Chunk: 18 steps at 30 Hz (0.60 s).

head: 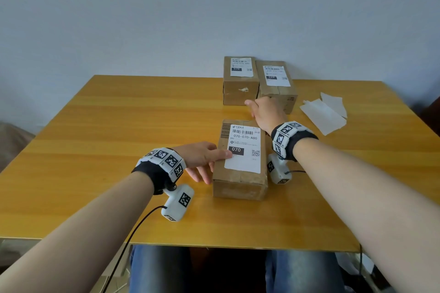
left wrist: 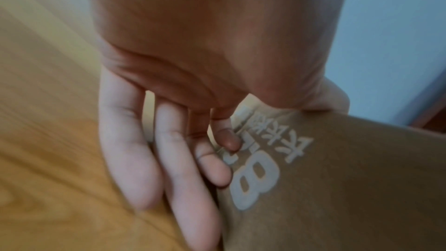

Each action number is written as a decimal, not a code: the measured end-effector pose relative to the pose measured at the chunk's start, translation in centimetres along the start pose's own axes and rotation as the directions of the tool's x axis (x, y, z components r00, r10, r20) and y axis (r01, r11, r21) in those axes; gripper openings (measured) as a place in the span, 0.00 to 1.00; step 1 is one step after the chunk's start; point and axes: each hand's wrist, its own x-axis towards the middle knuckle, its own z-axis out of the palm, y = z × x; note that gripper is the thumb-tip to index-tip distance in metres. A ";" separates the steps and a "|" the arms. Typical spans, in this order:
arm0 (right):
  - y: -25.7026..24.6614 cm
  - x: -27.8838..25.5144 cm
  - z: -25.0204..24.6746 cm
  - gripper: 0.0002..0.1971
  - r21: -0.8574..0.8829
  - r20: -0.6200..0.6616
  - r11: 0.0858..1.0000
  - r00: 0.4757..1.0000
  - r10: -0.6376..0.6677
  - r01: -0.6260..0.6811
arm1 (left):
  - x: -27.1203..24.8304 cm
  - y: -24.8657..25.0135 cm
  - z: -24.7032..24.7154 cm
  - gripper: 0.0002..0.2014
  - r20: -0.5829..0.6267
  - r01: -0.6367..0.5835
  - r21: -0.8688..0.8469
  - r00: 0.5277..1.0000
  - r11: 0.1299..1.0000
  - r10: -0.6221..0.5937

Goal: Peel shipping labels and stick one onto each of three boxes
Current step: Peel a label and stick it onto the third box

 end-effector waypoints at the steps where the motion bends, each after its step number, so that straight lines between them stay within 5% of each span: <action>1: 0.1 0.0 0.0 0.30 0.021 -0.019 1.000 1.000 0.003 -0.003 | 0.0 0.0 0.0 0.28 -0.004 0.000 0.002 1.000 1.000 0.000; 8: 0.2 -0.3 -0.6 0.28 0.074 -0.013 0.997 0.999 0.032 -0.031 | 0.1 -0.5 0.4 0.29 -0.044 0.011 -0.016 0.999 1.000 -0.011; 11: 0.4 -0.9 -1.4 0.24 0.231 0.038 0.966 0.993 0.113 -0.119 | 0.1 -0.6 0.6 0.30 -0.068 0.006 -0.023 0.998 1.000 -0.007; 16: 0.8 -2.7 -2.8 0.13 0.488 0.190 0.832 0.962 0.195 -0.265 | 0.0 -0.6 0.8 0.31 -0.131 -0.015 -0.063 0.991 0.998 0.007; 18: 0.5 -3.5 -3.4 0.13 0.645 0.287 0.695 0.944 0.163 -0.317 | -0.1 -0.7 0.3 0.30 -0.248 -0.045 -0.117 0.969 0.992 0.015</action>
